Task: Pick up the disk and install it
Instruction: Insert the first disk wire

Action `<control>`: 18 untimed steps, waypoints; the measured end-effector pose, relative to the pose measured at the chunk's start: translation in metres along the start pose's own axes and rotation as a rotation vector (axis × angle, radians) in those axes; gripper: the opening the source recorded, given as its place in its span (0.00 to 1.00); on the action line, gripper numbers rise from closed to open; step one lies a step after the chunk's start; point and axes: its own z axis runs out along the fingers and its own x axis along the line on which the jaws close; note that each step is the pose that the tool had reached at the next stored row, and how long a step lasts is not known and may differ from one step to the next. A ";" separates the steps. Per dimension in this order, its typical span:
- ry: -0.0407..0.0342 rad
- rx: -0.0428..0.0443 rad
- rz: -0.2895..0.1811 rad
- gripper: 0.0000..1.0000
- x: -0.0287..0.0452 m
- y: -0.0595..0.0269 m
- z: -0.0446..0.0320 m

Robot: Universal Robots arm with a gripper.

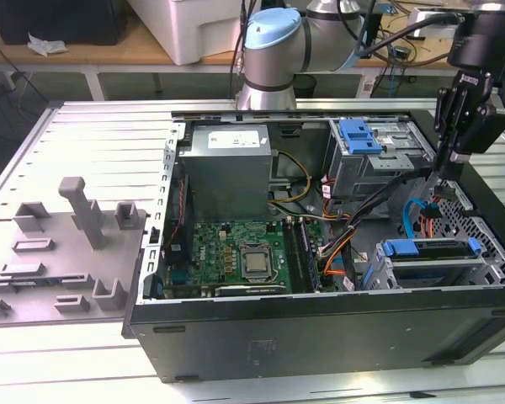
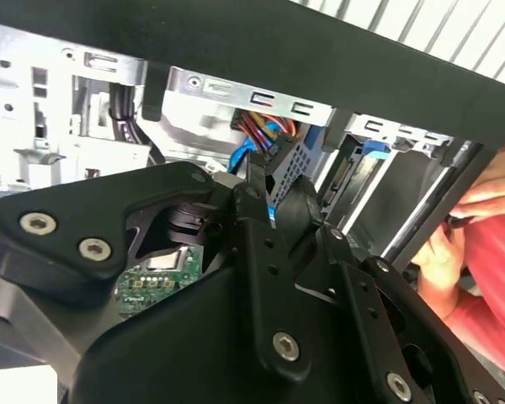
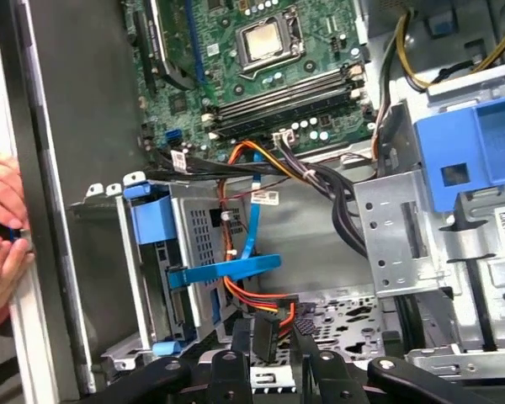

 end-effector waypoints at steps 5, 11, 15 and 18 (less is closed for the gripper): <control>0.0502 0.0053 0.010 0.33 -0.0057 -0.0011 0.0015; 0.0614 -0.0033 0.039 0.33 -0.0115 -0.0021 0.0051; 0.0629 -0.0124 0.063 0.33 -0.0158 -0.0026 0.0079; 0.0646 -0.0195 0.082 0.33 -0.0206 -0.0043 0.0106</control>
